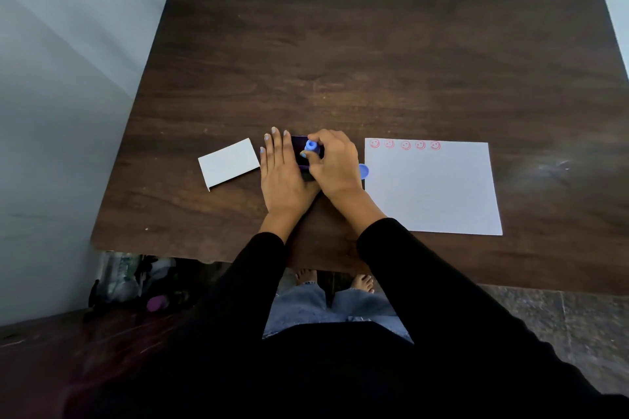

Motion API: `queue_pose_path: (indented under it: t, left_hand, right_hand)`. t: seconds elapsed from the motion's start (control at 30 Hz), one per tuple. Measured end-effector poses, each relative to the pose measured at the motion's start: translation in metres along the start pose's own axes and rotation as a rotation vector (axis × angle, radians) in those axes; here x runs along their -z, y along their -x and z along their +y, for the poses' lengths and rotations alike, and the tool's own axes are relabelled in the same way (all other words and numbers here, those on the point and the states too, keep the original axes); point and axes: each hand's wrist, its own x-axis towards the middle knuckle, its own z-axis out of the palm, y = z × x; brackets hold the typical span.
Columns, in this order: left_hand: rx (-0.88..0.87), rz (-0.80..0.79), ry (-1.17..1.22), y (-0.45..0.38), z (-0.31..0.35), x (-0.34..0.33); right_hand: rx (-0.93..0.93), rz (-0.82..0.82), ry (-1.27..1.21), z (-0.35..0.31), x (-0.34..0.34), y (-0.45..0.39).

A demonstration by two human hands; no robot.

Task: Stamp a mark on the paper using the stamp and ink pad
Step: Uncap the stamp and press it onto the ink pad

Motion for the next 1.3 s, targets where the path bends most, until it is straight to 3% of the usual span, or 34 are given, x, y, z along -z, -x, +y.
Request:
queue_pose_path:
  t: [1.3]
  left_hand:
    - [0.018,0.012,0.008,0.001,0.0,-0.001]
  right_hand:
    - [-0.038,0.015,0.033,0.002,-0.003,-0.003]
